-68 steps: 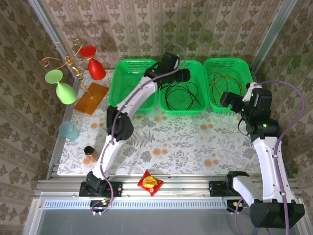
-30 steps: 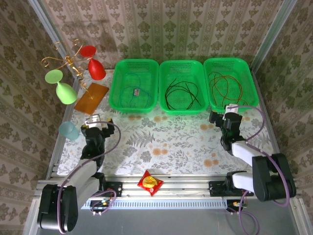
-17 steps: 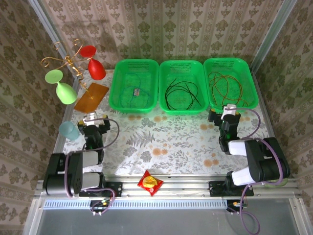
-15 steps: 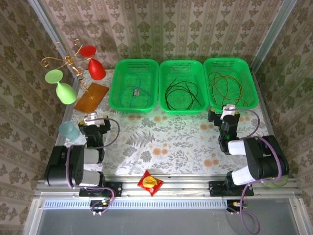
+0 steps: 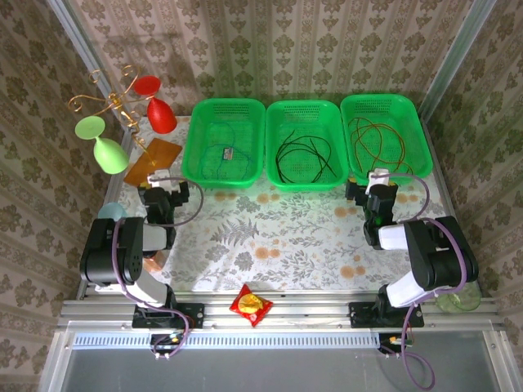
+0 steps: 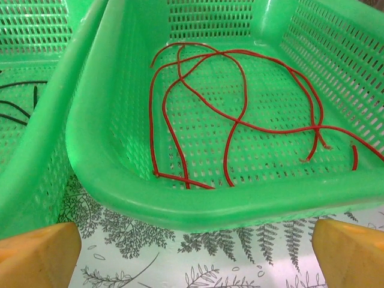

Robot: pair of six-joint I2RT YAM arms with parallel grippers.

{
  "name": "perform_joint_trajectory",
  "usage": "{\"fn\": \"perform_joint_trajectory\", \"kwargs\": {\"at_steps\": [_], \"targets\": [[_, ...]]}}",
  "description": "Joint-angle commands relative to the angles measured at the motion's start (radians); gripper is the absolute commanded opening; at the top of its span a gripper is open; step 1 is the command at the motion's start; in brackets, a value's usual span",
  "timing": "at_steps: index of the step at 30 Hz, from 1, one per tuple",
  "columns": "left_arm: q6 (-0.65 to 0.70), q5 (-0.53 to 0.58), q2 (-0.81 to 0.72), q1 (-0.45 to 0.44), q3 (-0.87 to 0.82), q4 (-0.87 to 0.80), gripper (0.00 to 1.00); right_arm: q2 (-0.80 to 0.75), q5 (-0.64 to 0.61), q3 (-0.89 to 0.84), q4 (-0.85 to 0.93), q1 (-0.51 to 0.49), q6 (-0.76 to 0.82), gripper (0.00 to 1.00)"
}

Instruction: Untangle the cables

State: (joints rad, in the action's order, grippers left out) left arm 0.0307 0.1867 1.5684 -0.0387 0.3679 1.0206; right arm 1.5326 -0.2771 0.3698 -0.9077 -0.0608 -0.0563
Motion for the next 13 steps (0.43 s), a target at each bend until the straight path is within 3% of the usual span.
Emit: {"fn": "perform_joint_trajectory", "kwargs": {"at_steps": [1, 13], "targets": [[0.003, 0.018, -0.009, -0.007, -0.001, -0.05, 1.0, -0.002, -0.008, 0.016, 0.012, 0.003, -0.011, 1.0], [0.003, 0.018, -0.011, -0.007, -0.002, -0.05, 1.0, -0.001, -0.003, 0.017, 0.014, 0.004, -0.01, 1.0]]}}
